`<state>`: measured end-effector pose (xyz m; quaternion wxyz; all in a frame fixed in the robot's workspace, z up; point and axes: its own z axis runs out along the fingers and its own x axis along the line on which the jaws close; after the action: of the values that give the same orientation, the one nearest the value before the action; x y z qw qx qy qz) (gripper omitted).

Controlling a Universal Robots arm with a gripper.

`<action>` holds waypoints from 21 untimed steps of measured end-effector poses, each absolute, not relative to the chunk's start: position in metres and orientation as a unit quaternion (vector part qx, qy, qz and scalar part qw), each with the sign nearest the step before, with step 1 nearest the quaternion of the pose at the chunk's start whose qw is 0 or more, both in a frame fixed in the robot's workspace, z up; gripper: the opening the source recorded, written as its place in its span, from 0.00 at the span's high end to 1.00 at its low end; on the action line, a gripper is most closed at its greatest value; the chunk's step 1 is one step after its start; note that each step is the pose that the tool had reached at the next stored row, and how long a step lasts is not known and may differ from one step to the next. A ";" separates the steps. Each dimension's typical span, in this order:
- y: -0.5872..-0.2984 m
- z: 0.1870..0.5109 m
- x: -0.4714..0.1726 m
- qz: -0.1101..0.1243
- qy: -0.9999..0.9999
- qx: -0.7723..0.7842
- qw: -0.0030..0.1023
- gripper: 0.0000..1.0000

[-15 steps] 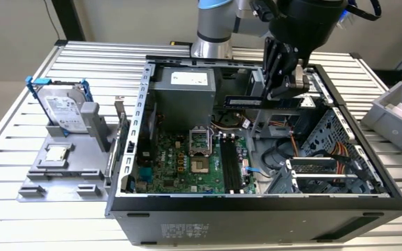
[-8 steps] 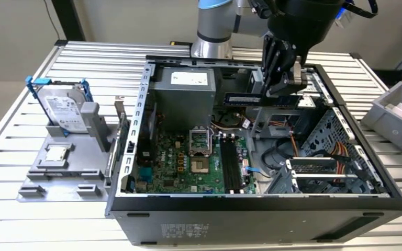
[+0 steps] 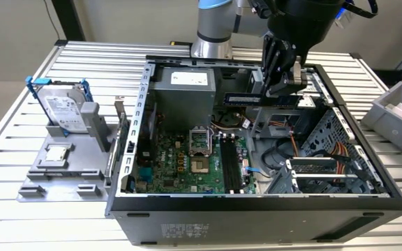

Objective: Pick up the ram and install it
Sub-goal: 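Pick up the ram and move it above insertion slot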

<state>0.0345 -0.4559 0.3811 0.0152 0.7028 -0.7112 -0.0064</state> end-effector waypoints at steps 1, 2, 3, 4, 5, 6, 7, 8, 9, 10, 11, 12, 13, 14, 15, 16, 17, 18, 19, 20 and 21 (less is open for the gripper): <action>-0.456 0.381 0.035 -0.006 -0.711 0.703 0.015 1.00; -0.456 0.381 0.035 -0.006 -0.711 0.703 0.015 1.00; -0.456 0.381 0.035 -0.006 -0.711 0.703 0.015 1.00; -0.456 0.381 0.035 -0.006 -0.711 0.703 0.015 1.00; -0.456 0.381 0.035 -0.006 -0.712 0.702 0.015 1.00; -0.456 0.381 0.035 -0.006 -0.713 0.701 0.015 1.00; -0.456 0.381 0.035 -0.007 -0.715 0.699 0.015 1.00; -0.456 0.381 0.035 -0.007 -0.718 0.696 0.015 1.00; -0.456 0.381 0.035 -0.007 -0.720 0.693 0.015 1.00; -0.456 0.381 0.035 -0.007 -0.723 0.690 0.015 1.00; -0.456 0.381 0.035 -0.007 -0.727 0.686 0.015 1.00; -0.456 0.381 0.035 -0.007 -0.731 0.682 0.015 1.00; -0.456 0.381 0.035 -0.007 -0.735 0.678 0.015 1.00; -0.456 0.381 0.034 -0.007 -0.740 0.673 0.015 1.00; -0.456 0.381 0.035 -0.007 -0.743 0.669 0.015 1.00; -0.456 0.381 0.035 -0.007 -0.748 0.664 0.015 1.00; -0.456 0.381 0.035 -0.007 -0.752 0.659 0.015 1.00; -0.456 0.381 0.035 -0.007 -0.756 0.655 0.015 1.00; -0.456 0.381 0.035 -0.007 -0.759 0.651 0.015 1.00; -0.456 0.381 0.035 -0.008 -0.762 0.647 0.015 1.00; -0.456 0.381 0.035 -0.008 -0.764 0.645 0.015 1.00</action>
<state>0.0345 -0.4559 0.3810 0.0146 0.6448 -0.7641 -0.0076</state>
